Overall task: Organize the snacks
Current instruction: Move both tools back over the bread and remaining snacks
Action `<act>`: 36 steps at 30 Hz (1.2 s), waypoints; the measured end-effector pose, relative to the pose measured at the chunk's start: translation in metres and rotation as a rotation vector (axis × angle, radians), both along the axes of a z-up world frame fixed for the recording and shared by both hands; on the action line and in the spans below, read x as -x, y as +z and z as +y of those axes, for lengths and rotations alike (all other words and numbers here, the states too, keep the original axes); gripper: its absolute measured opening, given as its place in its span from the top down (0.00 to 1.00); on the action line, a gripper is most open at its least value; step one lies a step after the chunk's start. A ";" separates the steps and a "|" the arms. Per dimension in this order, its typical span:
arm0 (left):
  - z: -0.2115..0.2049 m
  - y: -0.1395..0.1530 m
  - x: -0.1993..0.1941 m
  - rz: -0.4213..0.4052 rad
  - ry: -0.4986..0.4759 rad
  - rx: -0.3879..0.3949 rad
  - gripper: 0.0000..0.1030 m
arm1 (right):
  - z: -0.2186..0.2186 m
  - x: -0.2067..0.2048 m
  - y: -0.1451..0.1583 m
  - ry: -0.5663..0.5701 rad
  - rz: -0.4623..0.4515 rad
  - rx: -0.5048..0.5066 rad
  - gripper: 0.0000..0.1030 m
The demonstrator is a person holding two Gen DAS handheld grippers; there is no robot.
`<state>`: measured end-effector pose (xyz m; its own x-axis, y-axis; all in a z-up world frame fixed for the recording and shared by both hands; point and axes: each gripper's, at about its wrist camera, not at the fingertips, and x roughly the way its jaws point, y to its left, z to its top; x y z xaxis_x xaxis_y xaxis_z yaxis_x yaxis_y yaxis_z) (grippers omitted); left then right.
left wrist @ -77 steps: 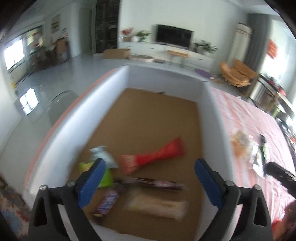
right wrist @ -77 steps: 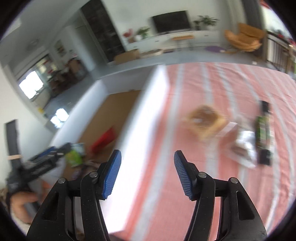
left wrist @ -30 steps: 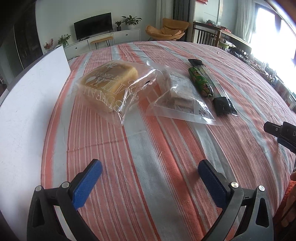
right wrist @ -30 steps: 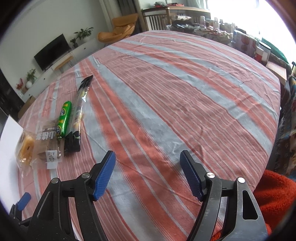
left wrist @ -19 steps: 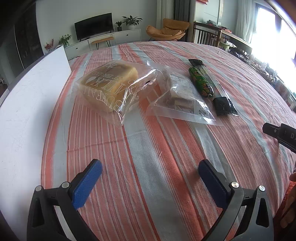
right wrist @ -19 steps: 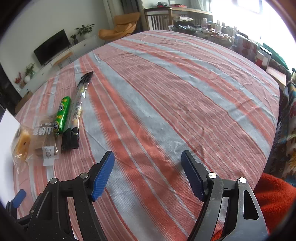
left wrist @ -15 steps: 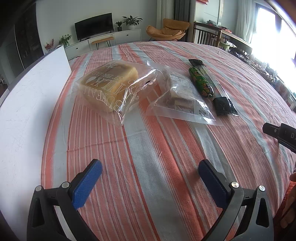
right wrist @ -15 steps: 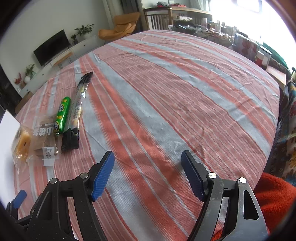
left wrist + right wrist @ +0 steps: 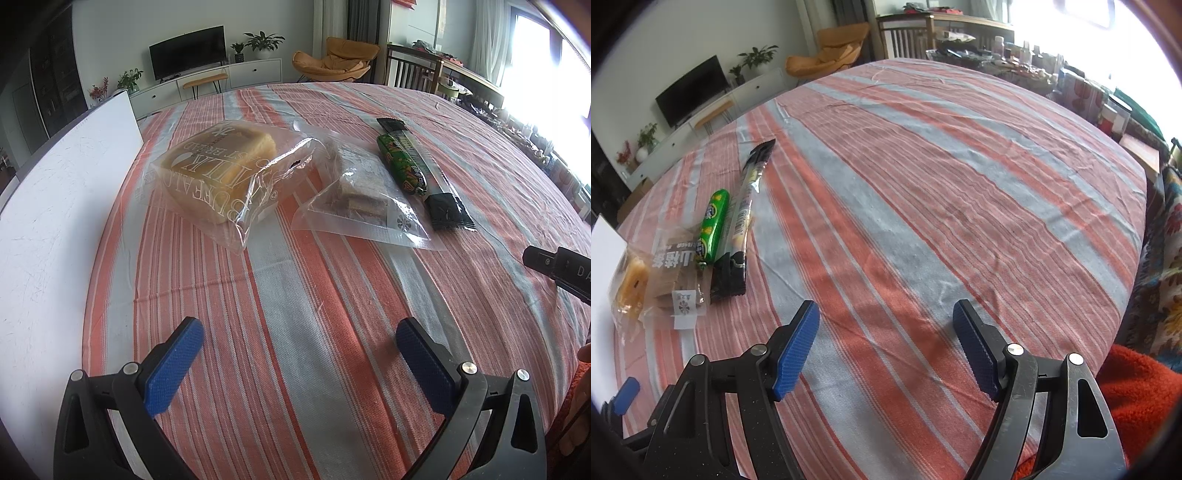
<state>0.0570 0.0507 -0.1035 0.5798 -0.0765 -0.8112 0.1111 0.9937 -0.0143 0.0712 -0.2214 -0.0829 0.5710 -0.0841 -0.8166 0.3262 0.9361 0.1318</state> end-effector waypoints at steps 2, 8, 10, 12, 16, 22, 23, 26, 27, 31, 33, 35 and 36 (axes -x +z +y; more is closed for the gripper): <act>0.000 0.000 0.000 0.000 0.000 0.000 0.00 | 0.000 0.000 0.000 0.000 0.000 -0.001 0.25; 0.000 0.000 0.000 0.000 0.001 -0.001 0.00 | 0.001 0.000 0.000 0.002 0.000 0.001 0.24; 0.000 0.000 0.000 0.000 0.001 -0.001 0.00 | 0.001 0.000 0.000 0.003 0.001 0.004 0.23; 0.000 0.000 0.000 0.000 0.001 -0.001 0.00 | 0.001 0.000 -0.001 0.004 0.002 0.008 0.23; 0.000 0.000 0.000 -0.001 0.001 -0.001 0.00 | 0.003 0.000 -0.001 0.010 0.003 0.017 0.22; 0.000 0.000 0.000 -0.001 0.001 -0.001 0.00 | 0.004 0.000 -0.001 0.014 0.004 0.022 0.21; 0.000 0.000 0.000 -0.001 0.001 -0.001 0.00 | 0.004 0.000 -0.001 0.014 0.005 0.023 0.21; 0.000 0.000 0.000 -0.001 0.001 -0.001 0.00 | 0.004 0.000 -0.001 0.014 0.005 0.024 0.21; 0.000 0.000 0.000 -0.001 0.001 -0.001 0.00 | 0.004 -0.001 -0.001 0.014 0.005 0.023 0.21; 0.000 0.000 0.000 -0.001 0.002 -0.002 0.00 | 0.004 -0.001 -0.001 0.014 0.005 0.024 0.21; 0.000 0.000 0.000 -0.001 0.002 -0.002 0.00 | 0.004 -0.001 -0.001 0.014 0.005 0.024 0.21; 0.000 0.000 0.000 -0.001 0.002 -0.002 0.00 | 0.004 -0.001 -0.001 0.014 0.005 0.024 0.21; 0.000 0.000 0.000 -0.001 0.002 -0.002 0.00 | 0.005 -0.001 -0.001 0.014 0.005 0.024 0.21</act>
